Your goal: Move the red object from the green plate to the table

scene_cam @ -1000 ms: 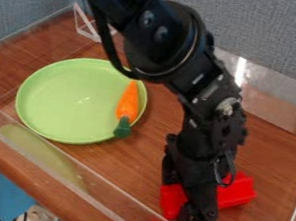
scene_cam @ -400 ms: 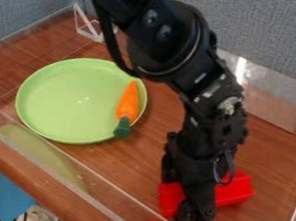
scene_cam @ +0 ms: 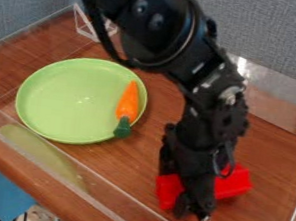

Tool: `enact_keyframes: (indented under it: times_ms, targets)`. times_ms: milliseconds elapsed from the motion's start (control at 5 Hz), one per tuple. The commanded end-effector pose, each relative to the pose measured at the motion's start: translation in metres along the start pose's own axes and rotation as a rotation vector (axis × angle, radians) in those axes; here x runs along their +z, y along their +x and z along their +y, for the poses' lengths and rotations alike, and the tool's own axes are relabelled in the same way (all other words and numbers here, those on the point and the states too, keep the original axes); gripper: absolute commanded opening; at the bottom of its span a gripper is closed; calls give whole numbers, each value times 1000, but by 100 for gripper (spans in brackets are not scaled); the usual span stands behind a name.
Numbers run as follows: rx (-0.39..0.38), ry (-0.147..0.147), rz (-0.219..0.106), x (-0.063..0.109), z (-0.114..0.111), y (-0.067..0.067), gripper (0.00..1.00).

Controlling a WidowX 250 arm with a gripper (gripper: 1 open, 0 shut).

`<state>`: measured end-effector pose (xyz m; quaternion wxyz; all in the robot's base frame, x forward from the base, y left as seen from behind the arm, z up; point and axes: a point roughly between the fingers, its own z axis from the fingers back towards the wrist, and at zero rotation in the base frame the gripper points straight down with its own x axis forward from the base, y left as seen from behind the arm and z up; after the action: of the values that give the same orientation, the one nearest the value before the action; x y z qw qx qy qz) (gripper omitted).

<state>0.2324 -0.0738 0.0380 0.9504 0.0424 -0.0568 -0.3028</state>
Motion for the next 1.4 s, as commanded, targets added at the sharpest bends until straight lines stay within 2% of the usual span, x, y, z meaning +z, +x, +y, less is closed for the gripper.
enact_keyframes:
  times_ms: [0,200,400,600,1000,1200]
  targets:
    - [35,22,-37,11,10,15,0]
    - [63,41,-39,21,19,19,0]
    - [108,61,-40,34,36,9,0]
    - [200,88,-36,50,71,-14,0]
    - [380,132,15,53,129,-58,0]
    - [471,143,41,49,157,-85,0]
